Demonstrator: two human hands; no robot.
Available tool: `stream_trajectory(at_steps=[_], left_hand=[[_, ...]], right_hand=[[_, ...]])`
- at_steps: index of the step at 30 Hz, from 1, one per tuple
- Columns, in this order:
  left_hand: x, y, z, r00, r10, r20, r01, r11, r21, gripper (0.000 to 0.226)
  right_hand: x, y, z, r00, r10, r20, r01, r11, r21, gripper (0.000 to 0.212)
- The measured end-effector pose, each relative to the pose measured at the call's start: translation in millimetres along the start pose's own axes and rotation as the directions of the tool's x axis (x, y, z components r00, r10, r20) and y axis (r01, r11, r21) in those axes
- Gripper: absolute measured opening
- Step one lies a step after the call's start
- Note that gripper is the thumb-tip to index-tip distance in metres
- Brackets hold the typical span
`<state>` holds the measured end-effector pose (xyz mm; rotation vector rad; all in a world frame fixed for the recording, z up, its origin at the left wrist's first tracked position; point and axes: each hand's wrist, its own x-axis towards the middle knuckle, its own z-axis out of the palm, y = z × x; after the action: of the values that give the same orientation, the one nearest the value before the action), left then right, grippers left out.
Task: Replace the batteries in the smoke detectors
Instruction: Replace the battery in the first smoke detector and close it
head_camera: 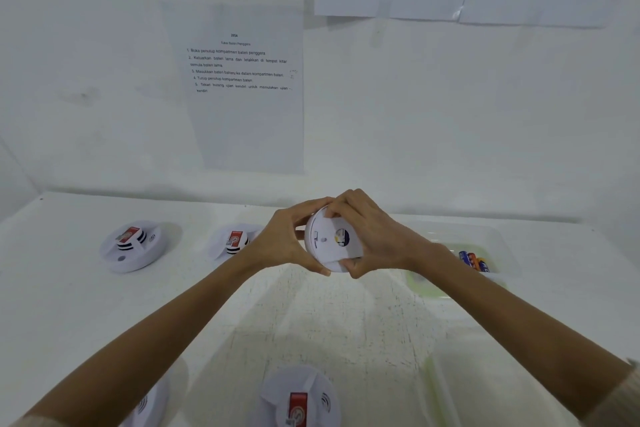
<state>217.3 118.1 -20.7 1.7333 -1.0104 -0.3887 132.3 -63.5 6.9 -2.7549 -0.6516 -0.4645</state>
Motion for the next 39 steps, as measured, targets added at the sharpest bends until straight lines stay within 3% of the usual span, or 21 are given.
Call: stream_trajectory(at_steps=[6, 10, 13, 16, 19, 23, 28, 30, 31, 33, 34, 35, 37, 39], left_hand=[[-2, 6, -4, 1.000, -0.020, -0.001, 0.020, 0.999, -0.041, 0.095], [-5, 6, -16, 1.000, -0.012, 0.004, 0.013, 0.998, -0.068, 0.097], [-10, 4, -23, 1.000, -0.018, -0.008, 0.017, 0.996, -0.083, 0.096], [-14, 4, -27, 0.999, -0.025, -0.024, 0.023, 0.996, -0.085, 0.093], [-16, 5, -30, 0.999, -0.036, -0.014, 0.035, 0.996, -0.077, 0.093], [-17, 6, -30, 0.999, -0.051, 0.013, 0.052, 0.997, -0.065, 0.093], [-17, 3, -25, 0.997, -0.069, 0.040, 0.072, 0.994, -0.081, 0.093], [-18, 3, -23, 0.997, -0.069, 0.045, 0.072, 0.993, -0.090, 0.092], [-17, 3, -22, 0.997, -0.065, 0.043, 0.069, 0.993, -0.095, 0.091], [-16, 4, -19, 0.998, -0.056, 0.035, 0.059, 0.993, -0.101, 0.089], [-15, 5, -17, 0.998, -0.051, 0.025, 0.054, 0.993, -0.107, 0.089], [-15, 6, -16, 0.999, -0.049, 0.012, 0.050, 0.992, -0.116, 0.089], [-13, 12, -12, 0.999, -0.035, -0.010, 0.034, 0.991, -0.129, 0.091], [-11, 20, -9, 1.000, -0.005, 0.005, 0.006, 0.993, -0.117, 0.093]], right_hand=[[-1, -1, -7, 0.992, 0.012, -0.123, -0.003, 0.997, 0.072, 0.067], [-4, 3, -16, 0.942, 0.181, -0.283, -0.079, 0.939, 0.335, 0.062], [-11, 9, -19, 0.907, 0.293, -0.301, -0.173, 0.914, 0.367, 0.062], [-19, 20, -3, 0.882, 0.443, -0.161, -0.371, 0.863, 0.342, 0.060], [-26, 32, 18, 0.792, 0.604, 0.089, -0.606, 0.761, 0.232, 0.060], [-31, 31, 44, 0.740, 0.592, 0.321, -0.630, 0.776, 0.022, 0.062], [-29, 28, 56, 0.734, 0.568, 0.374, -0.605, 0.796, -0.020, 0.061], [-27, 25, 49, 0.779, 0.552, 0.297, -0.608, 0.781, 0.145, 0.049], [-26, 19, 41, 0.793, 0.556, 0.251, -0.610, 0.731, 0.308, 0.044], [-23, 3, 22, 0.783, 0.575, 0.235, -0.548, 0.460, 0.699, 0.039], [-23, -5, 14, 0.785, 0.565, 0.253, -0.485, 0.306, 0.820, 0.039], [-23, -12, 7, 0.799, 0.542, 0.260, -0.434, 0.222, 0.873, 0.040], [-27, -20, -2, 0.837, 0.502, 0.219, -0.385, 0.255, 0.887, 0.053], [-35, -21, -8, 0.853, 0.503, 0.140, -0.381, 0.417, 0.825, 0.076]])
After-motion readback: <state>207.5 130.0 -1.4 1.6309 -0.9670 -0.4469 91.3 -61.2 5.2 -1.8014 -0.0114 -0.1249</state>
